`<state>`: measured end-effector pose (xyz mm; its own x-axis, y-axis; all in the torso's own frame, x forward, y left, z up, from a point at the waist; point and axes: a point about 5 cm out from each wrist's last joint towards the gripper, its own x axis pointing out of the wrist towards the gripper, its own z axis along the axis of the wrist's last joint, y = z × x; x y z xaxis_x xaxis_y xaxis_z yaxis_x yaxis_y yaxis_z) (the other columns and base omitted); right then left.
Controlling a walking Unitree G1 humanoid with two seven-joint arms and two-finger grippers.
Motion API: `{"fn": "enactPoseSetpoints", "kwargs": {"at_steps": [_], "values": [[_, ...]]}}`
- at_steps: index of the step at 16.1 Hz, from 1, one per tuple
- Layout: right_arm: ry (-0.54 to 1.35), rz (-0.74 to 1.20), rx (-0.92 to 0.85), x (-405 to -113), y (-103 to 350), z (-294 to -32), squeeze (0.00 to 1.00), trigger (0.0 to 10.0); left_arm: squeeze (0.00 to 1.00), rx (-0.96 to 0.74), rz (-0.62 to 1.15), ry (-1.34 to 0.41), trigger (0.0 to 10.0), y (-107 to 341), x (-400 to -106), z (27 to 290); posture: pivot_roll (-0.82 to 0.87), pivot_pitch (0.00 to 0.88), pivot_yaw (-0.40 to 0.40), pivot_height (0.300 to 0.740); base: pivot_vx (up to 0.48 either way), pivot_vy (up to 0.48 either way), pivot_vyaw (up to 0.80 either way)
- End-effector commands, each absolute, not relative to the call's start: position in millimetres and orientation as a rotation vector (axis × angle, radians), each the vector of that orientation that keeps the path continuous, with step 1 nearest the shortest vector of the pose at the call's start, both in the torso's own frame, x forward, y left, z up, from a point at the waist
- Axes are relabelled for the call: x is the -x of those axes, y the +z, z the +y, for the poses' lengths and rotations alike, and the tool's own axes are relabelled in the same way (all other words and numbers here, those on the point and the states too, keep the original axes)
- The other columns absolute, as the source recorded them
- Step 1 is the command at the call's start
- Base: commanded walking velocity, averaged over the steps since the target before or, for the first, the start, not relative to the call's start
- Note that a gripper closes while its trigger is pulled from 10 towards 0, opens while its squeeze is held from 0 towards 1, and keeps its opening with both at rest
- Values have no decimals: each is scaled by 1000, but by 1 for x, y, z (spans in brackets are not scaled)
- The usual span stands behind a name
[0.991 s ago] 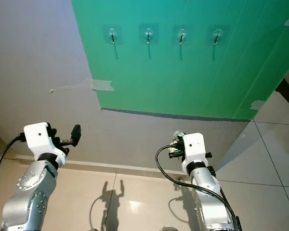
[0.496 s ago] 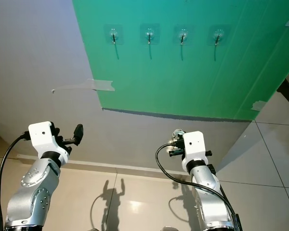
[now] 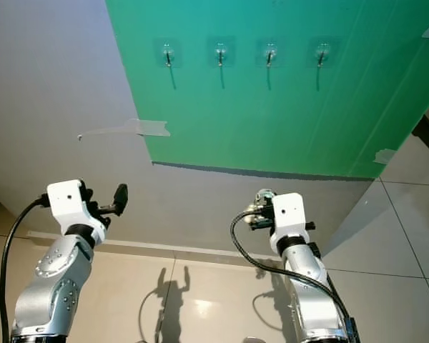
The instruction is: Hang keys on a hook
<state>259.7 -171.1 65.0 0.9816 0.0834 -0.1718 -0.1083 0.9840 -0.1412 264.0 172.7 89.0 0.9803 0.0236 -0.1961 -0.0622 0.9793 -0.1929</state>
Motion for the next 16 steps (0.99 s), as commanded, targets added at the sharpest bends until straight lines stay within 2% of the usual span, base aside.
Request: {"fn": "enactPoseSetpoints", "kwargs": {"at_steps": [1,16], "values": [[90,154,145,-262,70,-170,0,10000,0,189,195,48,10000,89,-266,173,-197,0,65,740,0,0,0],[115,154,147,-268,69,-166,0,10000,0,181,187,48,10000,88,-269,175,-184,0,58,740,0,0,0]]}}
